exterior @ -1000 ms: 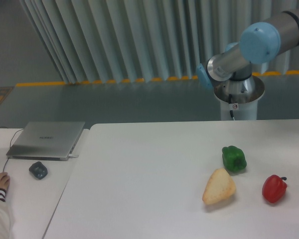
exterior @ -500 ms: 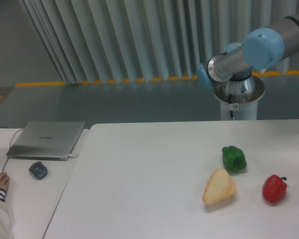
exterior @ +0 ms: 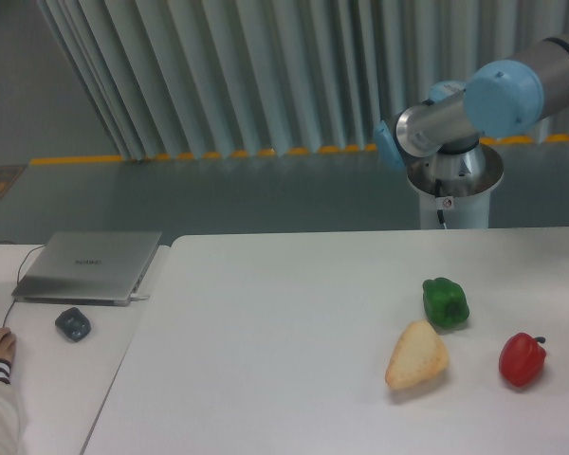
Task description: Place the yellow pepper on the table
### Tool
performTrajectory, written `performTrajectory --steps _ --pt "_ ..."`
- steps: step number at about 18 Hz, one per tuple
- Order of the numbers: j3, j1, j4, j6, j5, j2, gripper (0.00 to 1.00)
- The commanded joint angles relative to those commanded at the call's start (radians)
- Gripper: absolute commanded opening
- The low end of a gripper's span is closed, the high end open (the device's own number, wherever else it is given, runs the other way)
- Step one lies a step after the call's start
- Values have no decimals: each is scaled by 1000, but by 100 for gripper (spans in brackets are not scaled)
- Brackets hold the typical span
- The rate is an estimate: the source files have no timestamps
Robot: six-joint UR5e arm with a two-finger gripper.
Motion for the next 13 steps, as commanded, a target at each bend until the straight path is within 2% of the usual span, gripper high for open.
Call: performTrajectory --steps 13 --pt "2 2 0 -31 2 -20 100"
